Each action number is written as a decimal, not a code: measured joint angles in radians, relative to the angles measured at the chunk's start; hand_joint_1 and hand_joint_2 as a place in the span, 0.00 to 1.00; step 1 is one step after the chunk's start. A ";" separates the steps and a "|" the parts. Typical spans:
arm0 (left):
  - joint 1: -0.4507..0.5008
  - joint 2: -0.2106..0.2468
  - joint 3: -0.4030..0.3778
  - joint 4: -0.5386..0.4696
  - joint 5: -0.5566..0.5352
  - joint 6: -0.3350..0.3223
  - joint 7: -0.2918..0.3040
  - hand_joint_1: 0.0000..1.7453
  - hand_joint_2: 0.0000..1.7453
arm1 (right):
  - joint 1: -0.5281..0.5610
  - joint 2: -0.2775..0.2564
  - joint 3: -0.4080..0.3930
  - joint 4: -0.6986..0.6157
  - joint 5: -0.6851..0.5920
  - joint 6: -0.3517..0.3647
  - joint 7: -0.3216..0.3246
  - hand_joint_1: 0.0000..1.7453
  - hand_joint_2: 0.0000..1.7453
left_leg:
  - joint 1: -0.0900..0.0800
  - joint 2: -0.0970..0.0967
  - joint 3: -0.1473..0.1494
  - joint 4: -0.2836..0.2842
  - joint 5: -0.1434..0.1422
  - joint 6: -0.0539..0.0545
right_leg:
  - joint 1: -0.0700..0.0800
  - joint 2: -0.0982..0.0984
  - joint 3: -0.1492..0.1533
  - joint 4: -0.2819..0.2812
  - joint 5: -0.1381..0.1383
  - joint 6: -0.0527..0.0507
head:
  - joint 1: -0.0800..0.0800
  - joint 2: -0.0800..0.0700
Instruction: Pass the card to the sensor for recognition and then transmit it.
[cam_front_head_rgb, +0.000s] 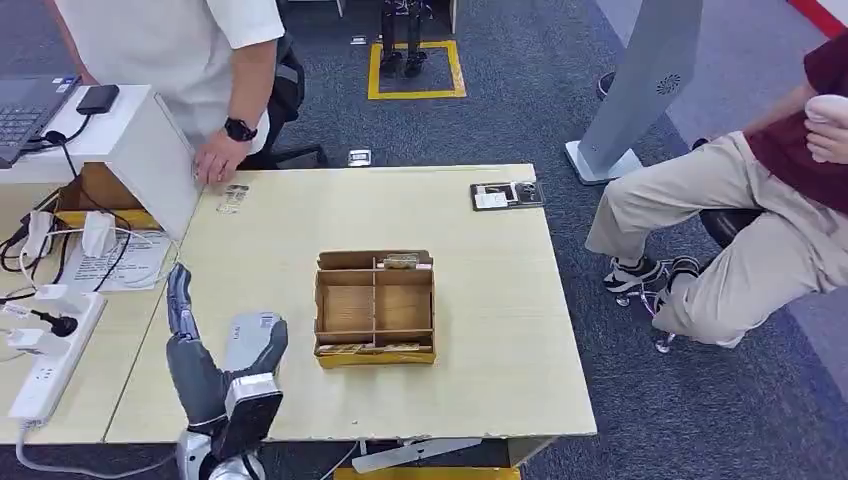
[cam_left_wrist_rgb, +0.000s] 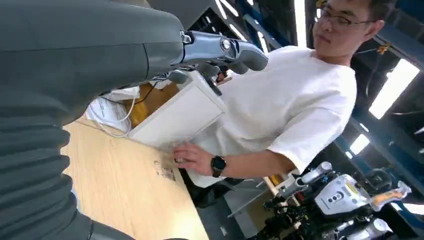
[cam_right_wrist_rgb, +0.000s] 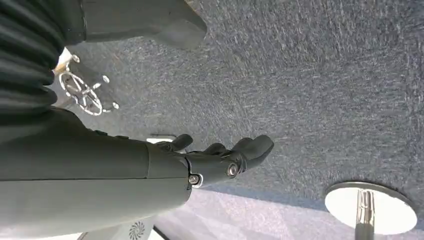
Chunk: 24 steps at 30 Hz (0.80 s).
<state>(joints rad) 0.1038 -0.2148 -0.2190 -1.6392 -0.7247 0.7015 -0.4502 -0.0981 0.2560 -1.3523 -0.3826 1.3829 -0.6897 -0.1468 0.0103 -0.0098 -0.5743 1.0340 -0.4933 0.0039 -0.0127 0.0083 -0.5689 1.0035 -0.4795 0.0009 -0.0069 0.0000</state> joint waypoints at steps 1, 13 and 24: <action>0.000 0.001 -0.002 0.000 -0.017 0.000 0.002 0.00 1.00 | 0.000 0.000 -0.003 -0.002 0.000 0.000 -0.001 0.00 1.00 | 0.000 0.000 0.000 0.000 0.000 0.000 | 0.000 0.000 0.000 0.000 0.000 0.000 | 0.000 0.000; -0.001 0.066 -0.063 0.013 -0.129 0.000 0.083 0.00 1.00 | 0.000 -0.012 -0.036 -0.023 0.003 0.000 -0.032 0.00 1.00 | 0.000 0.000 0.000 0.000 0.000 0.000 | 0.000 0.000 0.000 0.000 0.000 0.000 | 0.000 0.000; -0.011 0.140 -0.143 0.047 -0.173 -0.077 0.137 0.00 1.00 | 0.000 -0.026 -0.048 -0.027 0.008 0.000 -0.042 0.00 1.00 | 0.000 0.000 0.000 0.000 0.000 0.000 | 0.000 0.000 0.000 0.000 0.000 0.000 | 0.000 0.000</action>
<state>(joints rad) 0.0930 -0.0748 -0.3620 -1.5919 -0.8980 0.6245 -0.3132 -0.0986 0.2301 -1.4000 -0.4093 1.3913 -0.6897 -0.1888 0.0103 -0.0097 -0.5742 1.0340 -0.4933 0.0039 -0.0127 0.0084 -0.5690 1.0035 -0.4795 0.0009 -0.0069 0.0000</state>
